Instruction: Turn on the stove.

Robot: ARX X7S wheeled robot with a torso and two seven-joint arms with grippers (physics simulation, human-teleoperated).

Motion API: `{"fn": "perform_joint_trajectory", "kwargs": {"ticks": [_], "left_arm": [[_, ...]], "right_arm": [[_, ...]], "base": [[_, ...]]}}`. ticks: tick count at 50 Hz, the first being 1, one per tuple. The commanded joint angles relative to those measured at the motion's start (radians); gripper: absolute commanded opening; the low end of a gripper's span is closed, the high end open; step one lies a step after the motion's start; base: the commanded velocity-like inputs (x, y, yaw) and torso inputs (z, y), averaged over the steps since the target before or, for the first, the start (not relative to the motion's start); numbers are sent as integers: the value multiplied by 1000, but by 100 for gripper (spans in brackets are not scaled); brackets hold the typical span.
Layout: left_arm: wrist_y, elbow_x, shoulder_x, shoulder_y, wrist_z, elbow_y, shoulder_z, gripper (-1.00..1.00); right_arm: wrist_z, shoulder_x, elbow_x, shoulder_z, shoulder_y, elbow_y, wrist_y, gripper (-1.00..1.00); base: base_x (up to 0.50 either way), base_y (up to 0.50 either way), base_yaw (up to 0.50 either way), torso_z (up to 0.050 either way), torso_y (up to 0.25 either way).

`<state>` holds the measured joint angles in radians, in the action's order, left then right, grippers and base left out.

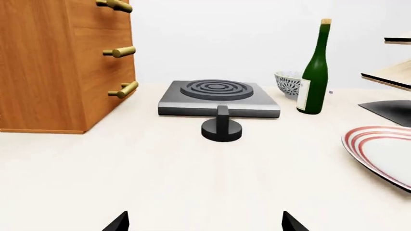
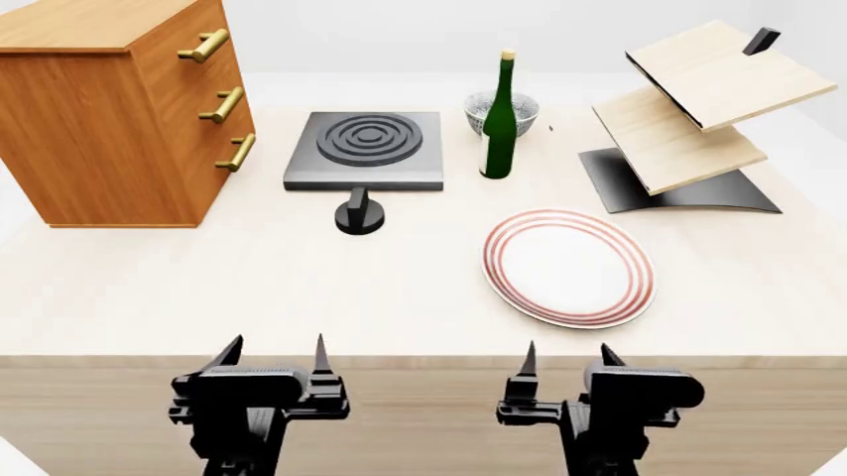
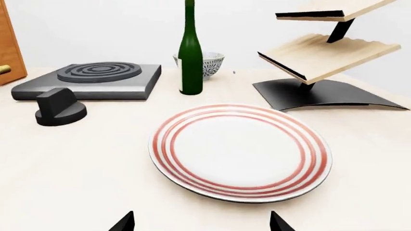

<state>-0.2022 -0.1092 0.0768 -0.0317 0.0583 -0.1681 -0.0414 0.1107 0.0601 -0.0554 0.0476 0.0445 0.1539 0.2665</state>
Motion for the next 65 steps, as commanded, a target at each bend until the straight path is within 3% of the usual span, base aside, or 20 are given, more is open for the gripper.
{"fn": "perform_joint_trajectory", "kwargs": {"ticks": [1, 3, 9, 25, 27, 65], "left_arm": [[-424, -135, 56, -94, 33, -353, 39, 100], [-528, -175, 62, -127, 47, -422, 60, 100], [-629, -229, 68, -160, 63, -503, 92, 100], [-609, -241, 74, -145, 73, -493, 87, 100], [-611, -245, 74, -147, 75, -495, 90, 100], [-557, -261, 93, -133, 90, -453, 81, 100]], "right_arm": [[19, 47, -59, 11, 84, 392, 456, 100], [31, 49, -64, 6, 117, 439, 529, 100], [40, 48, -95, -20, 154, 500, 623, 100], [47, 49, -132, -41, 140, 513, 606, 100], [43, 40, -141, -59, 124, 506, 538, 100], [86, 67, -177, -29, 116, 485, 521, 100]], "base": [[0, 0, 0, 0, 0], [0, 0, 0, 0, 0], [0, 0, 0, 0, 0], [0, 0, 0, 0, 0], [86, 0, 0, 0, 0], [458, 0, 0, 0, 0]]}}
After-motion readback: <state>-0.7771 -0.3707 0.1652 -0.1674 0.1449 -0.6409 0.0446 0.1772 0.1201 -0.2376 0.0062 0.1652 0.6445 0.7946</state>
